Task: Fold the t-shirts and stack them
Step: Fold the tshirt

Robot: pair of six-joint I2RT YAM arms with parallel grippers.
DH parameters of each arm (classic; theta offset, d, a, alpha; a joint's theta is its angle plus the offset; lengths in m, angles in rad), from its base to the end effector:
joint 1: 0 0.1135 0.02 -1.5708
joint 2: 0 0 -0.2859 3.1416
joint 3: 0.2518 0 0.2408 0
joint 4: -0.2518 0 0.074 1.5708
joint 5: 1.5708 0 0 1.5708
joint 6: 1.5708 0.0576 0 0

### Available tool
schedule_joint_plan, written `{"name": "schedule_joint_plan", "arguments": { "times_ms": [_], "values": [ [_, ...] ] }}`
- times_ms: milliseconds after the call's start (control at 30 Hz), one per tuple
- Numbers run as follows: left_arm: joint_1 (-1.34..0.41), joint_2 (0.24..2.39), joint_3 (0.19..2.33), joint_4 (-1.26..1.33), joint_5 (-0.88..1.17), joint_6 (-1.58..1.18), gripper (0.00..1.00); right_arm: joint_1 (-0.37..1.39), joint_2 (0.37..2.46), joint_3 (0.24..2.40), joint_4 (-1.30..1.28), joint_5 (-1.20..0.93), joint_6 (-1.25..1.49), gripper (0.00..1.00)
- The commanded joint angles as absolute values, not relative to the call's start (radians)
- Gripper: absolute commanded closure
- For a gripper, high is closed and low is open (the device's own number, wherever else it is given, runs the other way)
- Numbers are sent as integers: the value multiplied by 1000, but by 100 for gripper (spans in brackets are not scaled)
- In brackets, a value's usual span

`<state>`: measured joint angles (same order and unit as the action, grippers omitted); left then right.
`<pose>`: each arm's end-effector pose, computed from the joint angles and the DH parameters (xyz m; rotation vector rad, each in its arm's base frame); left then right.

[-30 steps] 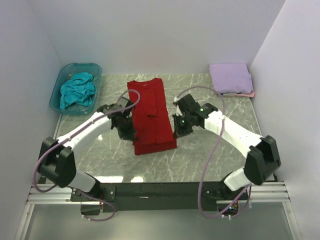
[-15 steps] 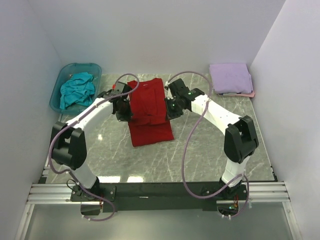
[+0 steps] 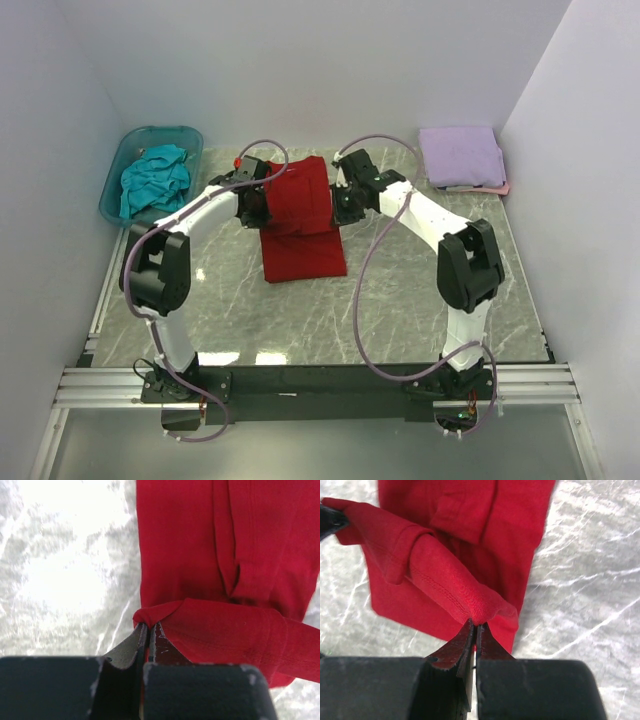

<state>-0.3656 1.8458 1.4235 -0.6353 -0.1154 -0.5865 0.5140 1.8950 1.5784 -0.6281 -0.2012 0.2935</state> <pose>0.3753 -0.1366 0.2335 -0.3293 2.6077 -0.1811 0.3669 0.2204 0.2632 -0.3683 2.5600 0.5687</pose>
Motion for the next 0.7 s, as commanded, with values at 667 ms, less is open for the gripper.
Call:
{"name": "schedule_joint_plan", "arguments": {
  "times_ms": [667],
  "values": [
    [-353, 1933, 1417, -454, -224, -597, 67, 477, 2043, 1605, -446, -123, 299, 88]
  ]
}}
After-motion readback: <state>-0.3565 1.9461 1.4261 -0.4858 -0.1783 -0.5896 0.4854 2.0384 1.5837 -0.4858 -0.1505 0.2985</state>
